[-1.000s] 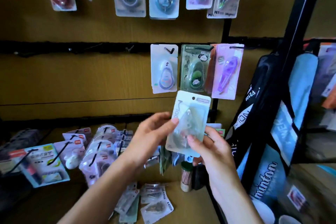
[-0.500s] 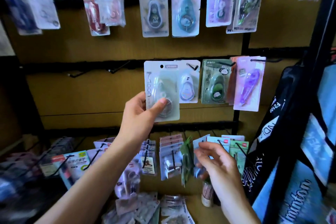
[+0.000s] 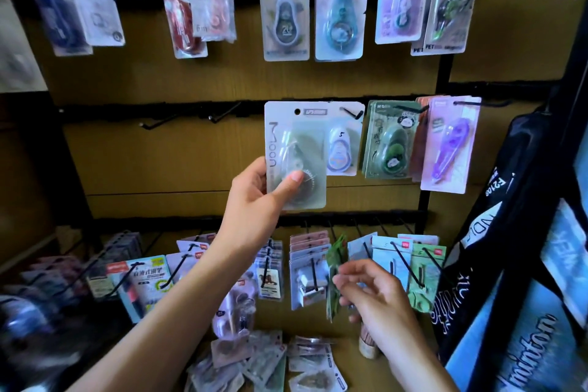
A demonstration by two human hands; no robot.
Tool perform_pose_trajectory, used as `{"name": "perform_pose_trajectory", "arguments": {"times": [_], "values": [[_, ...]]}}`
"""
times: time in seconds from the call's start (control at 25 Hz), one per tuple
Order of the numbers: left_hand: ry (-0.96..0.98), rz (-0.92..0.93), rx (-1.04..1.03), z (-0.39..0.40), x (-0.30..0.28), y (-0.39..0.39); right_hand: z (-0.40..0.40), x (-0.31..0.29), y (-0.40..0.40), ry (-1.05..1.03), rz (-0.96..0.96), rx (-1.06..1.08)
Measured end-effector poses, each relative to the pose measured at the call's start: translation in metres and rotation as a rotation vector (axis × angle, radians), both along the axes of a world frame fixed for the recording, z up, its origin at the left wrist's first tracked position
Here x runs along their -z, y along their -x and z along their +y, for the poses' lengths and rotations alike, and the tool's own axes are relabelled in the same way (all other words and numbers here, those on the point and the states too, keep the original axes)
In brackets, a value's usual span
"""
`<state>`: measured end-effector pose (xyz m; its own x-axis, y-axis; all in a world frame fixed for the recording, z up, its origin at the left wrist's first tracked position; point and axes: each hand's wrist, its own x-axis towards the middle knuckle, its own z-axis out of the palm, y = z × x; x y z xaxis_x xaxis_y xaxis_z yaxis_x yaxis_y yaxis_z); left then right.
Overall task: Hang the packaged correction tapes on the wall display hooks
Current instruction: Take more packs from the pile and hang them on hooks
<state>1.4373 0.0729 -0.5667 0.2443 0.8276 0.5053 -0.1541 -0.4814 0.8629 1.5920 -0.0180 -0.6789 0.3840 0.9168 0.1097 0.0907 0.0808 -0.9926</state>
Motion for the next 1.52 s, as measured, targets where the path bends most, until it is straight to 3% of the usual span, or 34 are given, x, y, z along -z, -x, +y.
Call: {"name": "perform_pose_trajectory", "arguments": {"times": [0.4,0.76,1.16,1.28,1.4,1.52], "values": [[0.062,-0.086,-0.068,0.004,0.007,0.000,-0.003,-0.001,-0.004,0.022,-0.004,-0.014],[0.077,-0.032,-0.070,0.000,0.004,-0.006,-0.001,-0.001,-0.002,0.036,0.027,-0.040],[0.321,0.044,-0.174,0.062,-0.003,-0.030,0.005,0.006,-0.003,0.060,-0.004,-0.060],[0.366,-0.009,-0.193,0.073,-0.001,-0.037,0.007,0.010,-0.005,0.074,-0.025,-0.029],[0.392,-0.117,-0.235,0.048,0.036,-0.025,0.012,0.030,-0.016,0.115,-0.081,0.026],[0.378,-0.169,-0.302,-0.012,0.133,-0.002,0.024,0.065,-0.024,0.188,-0.175,0.035]]}}
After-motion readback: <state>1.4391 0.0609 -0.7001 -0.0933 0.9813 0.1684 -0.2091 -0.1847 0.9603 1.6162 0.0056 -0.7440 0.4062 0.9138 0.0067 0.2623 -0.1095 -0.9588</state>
